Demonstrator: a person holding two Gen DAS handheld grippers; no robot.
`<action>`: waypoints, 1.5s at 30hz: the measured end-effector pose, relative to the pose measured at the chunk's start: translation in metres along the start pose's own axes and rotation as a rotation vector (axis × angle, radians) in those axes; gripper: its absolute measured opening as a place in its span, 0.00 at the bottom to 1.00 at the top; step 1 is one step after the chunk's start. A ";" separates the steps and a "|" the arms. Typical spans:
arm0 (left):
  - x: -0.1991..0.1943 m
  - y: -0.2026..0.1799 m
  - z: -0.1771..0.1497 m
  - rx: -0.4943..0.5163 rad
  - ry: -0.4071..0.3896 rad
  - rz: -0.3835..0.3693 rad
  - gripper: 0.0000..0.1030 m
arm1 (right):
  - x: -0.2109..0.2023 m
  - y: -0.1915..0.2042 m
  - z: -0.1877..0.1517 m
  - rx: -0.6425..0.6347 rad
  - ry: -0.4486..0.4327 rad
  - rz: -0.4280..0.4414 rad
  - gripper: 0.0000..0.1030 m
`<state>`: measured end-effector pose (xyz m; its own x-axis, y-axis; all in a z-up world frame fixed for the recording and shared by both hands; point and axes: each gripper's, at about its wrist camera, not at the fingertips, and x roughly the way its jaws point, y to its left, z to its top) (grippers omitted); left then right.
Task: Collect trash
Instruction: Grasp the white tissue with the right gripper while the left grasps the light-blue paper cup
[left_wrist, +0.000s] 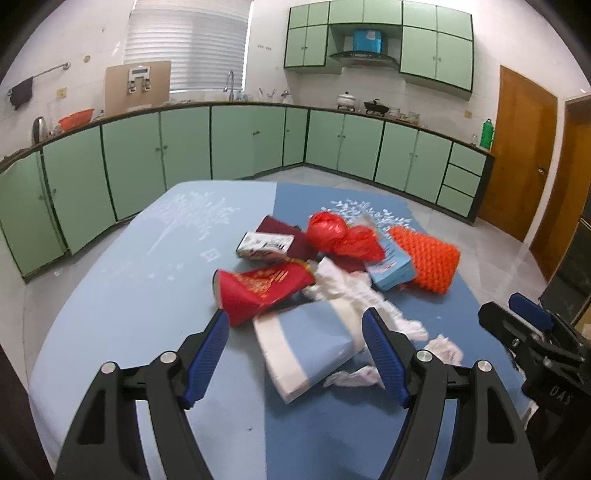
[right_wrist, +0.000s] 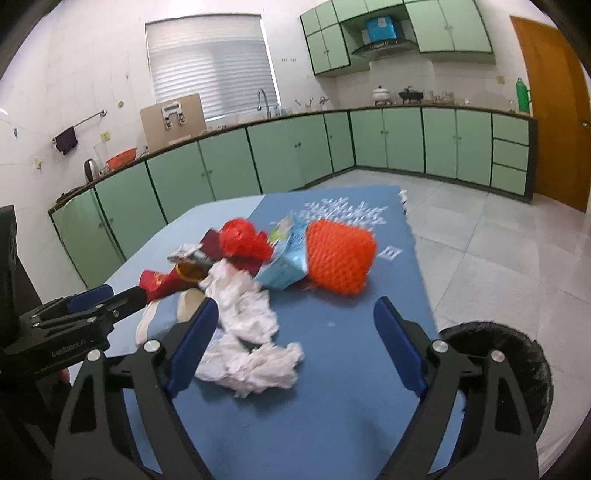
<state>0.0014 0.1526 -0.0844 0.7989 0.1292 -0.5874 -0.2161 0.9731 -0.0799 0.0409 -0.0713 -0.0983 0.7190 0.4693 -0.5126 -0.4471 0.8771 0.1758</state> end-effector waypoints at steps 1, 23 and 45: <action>0.001 0.003 -0.003 -0.006 0.010 0.003 0.71 | 0.001 0.003 -0.003 -0.004 0.007 0.002 0.80; 0.011 0.003 -0.011 -0.012 0.055 0.003 0.71 | 0.029 0.016 -0.036 -0.062 0.177 0.122 0.14; 0.043 -0.014 -0.004 -0.044 0.122 0.018 0.86 | 0.013 -0.020 -0.021 -0.027 0.119 0.057 0.14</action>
<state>0.0361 0.1432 -0.1118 0.7212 0.1200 -0.6822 -0.2565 0.9612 -0.1020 0.0477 -0.0852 -0.1260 0.6245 0.5016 -0.5987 -0.5008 0.8454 0.1859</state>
